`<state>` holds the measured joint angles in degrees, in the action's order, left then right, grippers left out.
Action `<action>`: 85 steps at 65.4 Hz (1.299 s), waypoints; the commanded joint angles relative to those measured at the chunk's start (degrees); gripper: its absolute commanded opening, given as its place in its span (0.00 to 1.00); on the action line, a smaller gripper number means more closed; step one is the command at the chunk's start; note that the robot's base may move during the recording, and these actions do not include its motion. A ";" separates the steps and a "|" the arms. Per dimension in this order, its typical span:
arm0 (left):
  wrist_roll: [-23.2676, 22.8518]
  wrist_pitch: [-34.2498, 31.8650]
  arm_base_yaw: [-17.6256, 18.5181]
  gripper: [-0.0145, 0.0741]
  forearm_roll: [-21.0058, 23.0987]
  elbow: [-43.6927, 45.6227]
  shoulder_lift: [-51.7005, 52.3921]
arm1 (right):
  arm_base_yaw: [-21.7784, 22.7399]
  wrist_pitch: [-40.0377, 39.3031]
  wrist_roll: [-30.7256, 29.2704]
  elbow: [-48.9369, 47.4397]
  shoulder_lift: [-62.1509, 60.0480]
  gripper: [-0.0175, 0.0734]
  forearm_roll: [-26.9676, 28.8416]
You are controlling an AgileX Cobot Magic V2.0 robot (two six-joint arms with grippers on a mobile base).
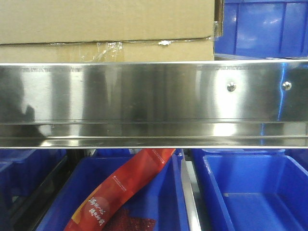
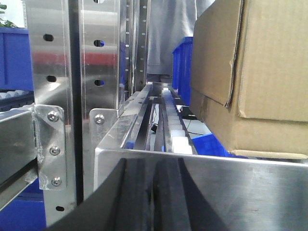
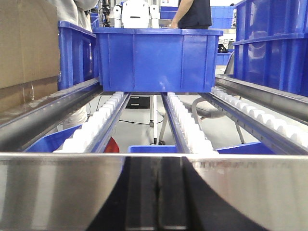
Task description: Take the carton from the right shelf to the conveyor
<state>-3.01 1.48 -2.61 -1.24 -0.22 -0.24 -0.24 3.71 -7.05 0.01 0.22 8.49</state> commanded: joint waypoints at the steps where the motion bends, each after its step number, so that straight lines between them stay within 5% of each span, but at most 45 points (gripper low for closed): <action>1: 0.03 -0.88 -0.13 0.19 0.20 0.22 0.24 | -0.15 -1.16 -0.23 -0.01 -0.22 0.12 -0.62; 27: 0.03 -1.18 -0.13 0.19 0.20 0.22 0.24 | -0.15 -1.16 -0.23 -0.01 -0.22 0.12 -0.62; 54: 0.03 -13.55 -0.13 0.19 0.20 0.22 0.24 | -0.17 -4.18 -0.23 -0.01 -0.22 0.12 -0.62; 62: 0.03 -11.20 -0.13 0.19 0.38 2.93 0.24 | -0.17 -8.03 0.00 -0.36 -0.22 0.12 3.87; 69: 0.03 -4.57 -0.13 0.23 -0.83 10.00 -0.23 | -0.28 -2.29 0.00 -7.28 -0.22 0.12 4.17; 74: 0.03 -1.48 -0.13 0.30 -3.53 15.13 -2.76 | -0.28 3.86 0.00 -12.95 -0.22 0.20 4.17; 85: 0.03 4.04 -0.02 0.50 -5.60 26.66 -11.76 | -0.40 8.27 0.00 -22.93 5.90 0.61 4.37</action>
<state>-3.01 3.57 -2.61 -5.85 21.84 -7.80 -0.36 10.70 -6.94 -19.32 3.15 12.51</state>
